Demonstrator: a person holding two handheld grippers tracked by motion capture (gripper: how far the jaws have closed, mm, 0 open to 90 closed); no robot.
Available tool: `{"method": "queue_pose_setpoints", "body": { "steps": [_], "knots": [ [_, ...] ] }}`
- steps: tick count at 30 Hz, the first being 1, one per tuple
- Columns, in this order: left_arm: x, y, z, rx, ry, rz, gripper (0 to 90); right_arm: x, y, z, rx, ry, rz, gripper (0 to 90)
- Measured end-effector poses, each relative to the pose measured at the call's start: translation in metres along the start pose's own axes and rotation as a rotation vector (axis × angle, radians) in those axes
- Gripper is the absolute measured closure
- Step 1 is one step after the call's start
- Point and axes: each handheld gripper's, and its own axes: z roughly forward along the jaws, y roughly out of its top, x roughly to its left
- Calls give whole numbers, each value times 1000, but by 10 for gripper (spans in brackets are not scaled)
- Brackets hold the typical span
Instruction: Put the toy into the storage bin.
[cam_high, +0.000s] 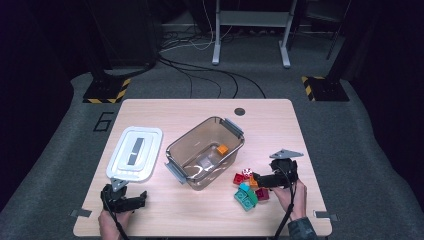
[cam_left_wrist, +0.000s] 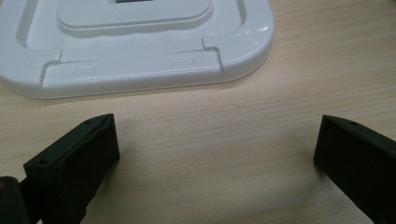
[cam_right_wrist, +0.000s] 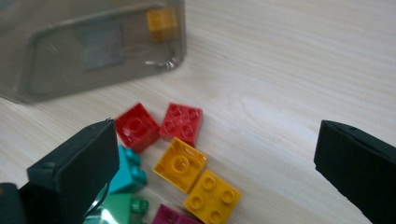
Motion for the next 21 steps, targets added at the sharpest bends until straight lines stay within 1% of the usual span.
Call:
{"method": "queue_pose_setpoints", "body": {
  "steps": [2, 3, 4, 5, 6, 8, 9, 10, 14, 17, 21],
  "knots": [
    [0, 0, 0, 0, 0, 0, 0, -1, -6, 4, 2, -22, 8, 3],
    [0, 0, 0, 0, 0, 0, 0, -1, -6, 4, 2, -22, 8, 3],
    [0, 0, 0, 0, 1, 1, 0, -3, -14, 9, 16, -50, 13, 12],
    [0, 0, 0, 0, 1, 1, 0, -3, -14, 9, 16, -50, 13, 12],
    [0, 0, 0, 0, 0, 0, 0, -7, -23, 14, 31, -64, 27, 16],
    [0, 0, 0, 0, 0, 0, 0, -9, -26, 16, 37, -68, 28, 18],
    [0, 0, 0, -1, 1, 1, 0, -10, -28, 17, 45, -74, 36, 25],
    [0, 0, 0, 0, 0, 0, 0, -14, -33, 21, 59, -77, 56, 27],
    [0, 0, 0, 1, 2, 1, 0, -19, -38, 26, 74, -86, 73, 36],
    [0, 0, 0, 1, 1, 0, 0, -21, -40, 28, 78, -87, 73, 47],
    [0, 0, 0, 0, 1, 1, 0, -22, -40, 30, 85, -93, 85, 53]
  ]
}}
